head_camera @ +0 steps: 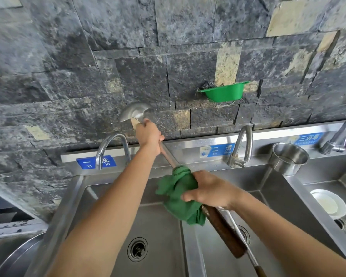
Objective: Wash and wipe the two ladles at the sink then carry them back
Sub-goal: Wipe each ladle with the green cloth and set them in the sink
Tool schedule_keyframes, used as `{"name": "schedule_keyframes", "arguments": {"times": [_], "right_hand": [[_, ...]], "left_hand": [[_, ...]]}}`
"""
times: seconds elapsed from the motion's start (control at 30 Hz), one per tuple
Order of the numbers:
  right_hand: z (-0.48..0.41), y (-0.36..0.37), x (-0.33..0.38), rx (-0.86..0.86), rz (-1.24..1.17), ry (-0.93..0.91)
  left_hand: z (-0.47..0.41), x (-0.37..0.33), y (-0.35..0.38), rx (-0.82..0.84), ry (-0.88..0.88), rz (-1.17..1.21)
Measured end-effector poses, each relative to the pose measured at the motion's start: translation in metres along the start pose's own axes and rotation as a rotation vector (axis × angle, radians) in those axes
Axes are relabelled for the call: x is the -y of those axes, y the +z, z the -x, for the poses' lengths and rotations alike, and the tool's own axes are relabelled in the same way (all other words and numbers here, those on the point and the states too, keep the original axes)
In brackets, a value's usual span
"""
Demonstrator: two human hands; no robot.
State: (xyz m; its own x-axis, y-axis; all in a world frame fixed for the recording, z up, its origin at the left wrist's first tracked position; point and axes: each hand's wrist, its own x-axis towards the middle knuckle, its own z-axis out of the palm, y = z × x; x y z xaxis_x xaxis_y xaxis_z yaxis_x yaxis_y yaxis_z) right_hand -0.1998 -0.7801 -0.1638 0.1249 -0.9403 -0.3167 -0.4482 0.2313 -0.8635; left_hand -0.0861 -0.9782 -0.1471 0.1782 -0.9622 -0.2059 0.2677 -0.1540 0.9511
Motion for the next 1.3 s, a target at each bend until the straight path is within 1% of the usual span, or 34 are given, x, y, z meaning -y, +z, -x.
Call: {"name": "schedule_keyframes", "arguments": {"times": [0.07,0.13,0.2,0.3,0.37,0.47,0.57,0.63,0.73,0.87,0.93,1.0,1.1,1.17,1.23,1.3], "right_hand": [[0.022,-0.009,-0.017,0.009,0.043,0.010],[0.043,-0.019,-0.027,0.000,-0.016,-0.021],[0.060,-0.028,-0.028,0.013,-0.060,-0.041],[0.079,-0.033,-0.028,0.027,-0.018,-0.016],[0.092,-0.036,-0.033,0.016,-0.009,-0.002],[0.110,-0.043,-0.046,-0.029,-0.060,-0.020],[0.123,-0.046,-0.056,-0.001,-0.152,-0.027],[0.126,-0.046,-0.064,-0.016,-0.182,0.003],[0.126,-0.046,-0.076,-0.084,-0.100,0.054],[0.126,-0.046,-0.082,-0.130,0.152,0.120],[0.124,-0.043,-0.082,-0.131,0.213,0.132],[0.120,-0.040,-0.082,-0.128,0.222,0.126],[0.113,-0.037,-0.079,-0.127,0.103,0.135],[0.116,-0.033,-0.079,-0.095,-0.071,0.175],[0.128,-0.025,-0.080,-0.086,-0.287,0.272],[0.145,-0.014,-0.083,-0.034,-0.466,0.318]], "left_hand": [[-0.011,-0.022,-0.006,-0.058,0.036,0.033],[-0.017,-0.037,-0.013,-0.110,0.028,0.088],[-0.021,-0.039,-0.015,-0.125,0.012,0.137],[-0.027,-0.032,-0.013,-0.138,0.000,0.154],[-0.029,-0.027,-0.011,-0.119,-0.015,0.163],[-0.030,-0.020,-0.008,-0.011,-0.037,0.226],[-0.021,-0.018,-0.004,-0.011,-0.082,0.321],[-0.007,-0.011,0.002,0.025,-0.089,0.364],[0.012,0.009,0.013,0.045,-0.105,0.408],[0.038,0.037,0.032,0.013,-0.132,0.356],[0.053,0.055,0.038,0.049,-0.166,0.361],[0.068,0.073,0.043,0.118,-0.227,0.401],[0.090,0.104,0.050,0.248,-0.354,0.498],[0.100,0.130,0.051,0.365,-0.479,0.615],[0.106,0.158,0.047,0.499,-0.616,0.762],[0.110,0.183,0.040,0.534,-0.699,0.862]]}}
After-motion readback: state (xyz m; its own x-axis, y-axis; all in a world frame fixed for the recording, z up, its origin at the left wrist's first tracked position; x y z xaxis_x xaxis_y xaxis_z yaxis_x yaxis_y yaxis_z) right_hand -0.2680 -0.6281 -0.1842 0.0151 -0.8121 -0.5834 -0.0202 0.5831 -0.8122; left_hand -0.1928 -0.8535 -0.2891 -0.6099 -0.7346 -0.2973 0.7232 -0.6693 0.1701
